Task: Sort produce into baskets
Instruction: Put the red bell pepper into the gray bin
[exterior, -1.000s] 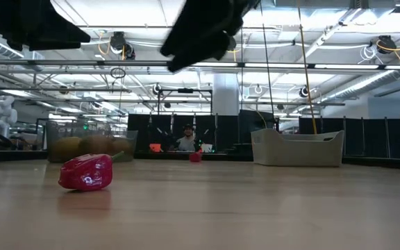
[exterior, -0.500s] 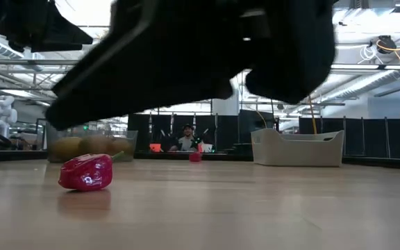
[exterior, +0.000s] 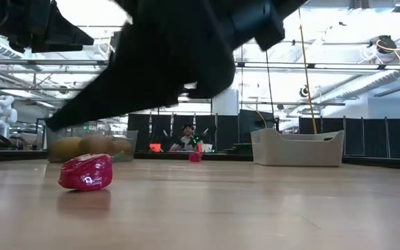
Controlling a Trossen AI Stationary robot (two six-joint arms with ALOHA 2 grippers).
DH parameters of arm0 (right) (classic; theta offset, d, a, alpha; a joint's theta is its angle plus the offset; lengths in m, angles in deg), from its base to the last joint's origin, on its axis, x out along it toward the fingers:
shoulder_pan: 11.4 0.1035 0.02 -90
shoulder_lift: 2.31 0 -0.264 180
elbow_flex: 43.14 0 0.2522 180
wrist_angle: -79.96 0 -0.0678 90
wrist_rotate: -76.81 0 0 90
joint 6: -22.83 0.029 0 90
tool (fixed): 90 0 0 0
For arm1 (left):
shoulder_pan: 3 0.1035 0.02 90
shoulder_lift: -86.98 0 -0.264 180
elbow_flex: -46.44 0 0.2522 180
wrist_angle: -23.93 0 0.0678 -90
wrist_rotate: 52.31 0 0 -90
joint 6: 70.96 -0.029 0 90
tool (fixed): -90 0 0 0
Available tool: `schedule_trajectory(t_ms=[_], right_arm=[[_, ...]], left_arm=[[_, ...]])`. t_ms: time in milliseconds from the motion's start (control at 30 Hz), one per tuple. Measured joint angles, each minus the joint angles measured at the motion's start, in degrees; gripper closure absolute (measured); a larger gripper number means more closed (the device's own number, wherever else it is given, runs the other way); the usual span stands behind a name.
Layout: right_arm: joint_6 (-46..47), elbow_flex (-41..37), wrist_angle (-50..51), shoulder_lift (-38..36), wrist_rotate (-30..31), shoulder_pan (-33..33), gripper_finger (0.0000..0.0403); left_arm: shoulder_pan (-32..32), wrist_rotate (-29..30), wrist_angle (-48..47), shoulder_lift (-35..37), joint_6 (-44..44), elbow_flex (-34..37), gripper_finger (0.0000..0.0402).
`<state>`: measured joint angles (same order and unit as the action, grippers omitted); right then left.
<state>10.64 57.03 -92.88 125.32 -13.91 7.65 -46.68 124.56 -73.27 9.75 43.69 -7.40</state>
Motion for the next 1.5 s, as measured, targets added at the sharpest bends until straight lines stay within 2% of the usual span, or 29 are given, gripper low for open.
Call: schedule_trajectory(t_ms=[133,333,633,767,1000,1167,1333,1500], right_arm=[[1.65,0.04,-1.06,1.45,-2.61,-0.73,0.0151],[3.68,-0.04,-0.86,4.66,-2.67,-0.69,0.0151],[8.97,0.11,0.34,5.17,-2.23,-0.98,0.0153],[10.06,0.11,0.75,5.14,-2.46,-1.17,0.0174],[10.04,0.08,1.09,5.08,-2.65,-1.28,0.0233],[9.79,-0.11,3.57,3.15,-2.01,-1.34,0.0271],[8.23,-0.2,11.39,-2.75,-1.15,-2.22,0.0287],[7.41,-0.11,24.28,-10.79,5.36,-3.76,0.0288]], left_arm=[[0.04,-0.02,-0.01,0.01,-0.04,0.0,0.0139],[0.07,-0.02,-0.03,0.04,-0.07,0.0,0.0139],[0.07,-0.02,-0.02,0.02,-0.08,0.0,0.0139],[0.07,-0.02,0.0,0.02,-0.07,0.0,0.0139],[0.07,-0.02,-0.02,0.02,-0.07,0.0,0.0139],[0.07,-0.02,-0.02,0.02,-0.07,0.0,0.0139],[0.07,-0.02,-0.02,0.02,-0.07,0.0,0.0139],[0.07,-0.04,-0.02,0.02,-0.07,0.0,0.0139]])
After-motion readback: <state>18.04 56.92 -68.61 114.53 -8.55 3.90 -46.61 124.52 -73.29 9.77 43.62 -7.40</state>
